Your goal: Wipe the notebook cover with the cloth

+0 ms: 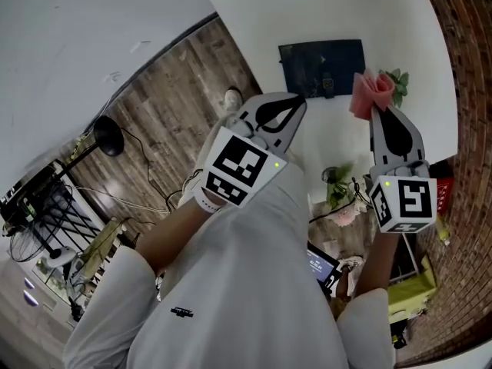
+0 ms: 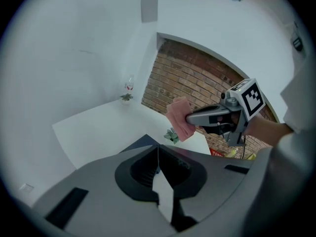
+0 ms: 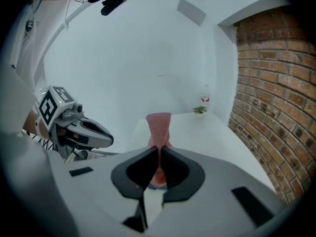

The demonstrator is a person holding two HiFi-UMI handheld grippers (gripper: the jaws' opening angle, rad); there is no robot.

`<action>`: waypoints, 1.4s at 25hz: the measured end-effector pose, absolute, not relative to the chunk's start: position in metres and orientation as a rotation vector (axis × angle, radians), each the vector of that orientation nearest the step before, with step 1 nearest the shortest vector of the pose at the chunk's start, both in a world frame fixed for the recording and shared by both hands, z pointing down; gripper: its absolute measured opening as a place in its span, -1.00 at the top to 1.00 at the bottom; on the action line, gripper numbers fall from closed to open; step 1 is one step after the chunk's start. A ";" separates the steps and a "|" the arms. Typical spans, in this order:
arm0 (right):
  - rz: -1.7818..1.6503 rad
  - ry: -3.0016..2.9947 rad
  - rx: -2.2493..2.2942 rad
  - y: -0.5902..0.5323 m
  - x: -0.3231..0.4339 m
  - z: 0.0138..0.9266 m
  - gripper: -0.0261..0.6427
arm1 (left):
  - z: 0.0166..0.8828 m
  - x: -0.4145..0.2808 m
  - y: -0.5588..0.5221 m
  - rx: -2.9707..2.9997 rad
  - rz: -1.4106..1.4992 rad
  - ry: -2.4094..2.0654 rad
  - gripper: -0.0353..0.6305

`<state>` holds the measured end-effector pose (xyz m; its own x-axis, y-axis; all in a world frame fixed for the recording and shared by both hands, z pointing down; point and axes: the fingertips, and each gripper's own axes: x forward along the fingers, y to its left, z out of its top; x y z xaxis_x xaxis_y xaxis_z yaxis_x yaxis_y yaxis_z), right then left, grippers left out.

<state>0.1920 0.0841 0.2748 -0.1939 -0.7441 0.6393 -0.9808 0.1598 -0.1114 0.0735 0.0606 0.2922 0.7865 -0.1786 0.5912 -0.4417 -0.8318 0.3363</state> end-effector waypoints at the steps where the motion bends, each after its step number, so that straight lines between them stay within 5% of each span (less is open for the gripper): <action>1: 0.739 -1.994 1.638 0.083 0.195 0.285 0.83 | 0.299 0.075 0.062 2.500 0.774 -0.469 0.82; 35: 0.398 -1.749 1.182 -0.016 0.230 0.406 0.83 | 0.439 0.093 0.025 2.296 0.952 -0.487 0.83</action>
<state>0.2302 -0.0163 0.4056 -0.0777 -0.5373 0.8398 -0.8478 0.4789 0.2279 0.0929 0.0254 0.4388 0.6756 -0.1019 0.7302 -0.5322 -0.7528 0.3874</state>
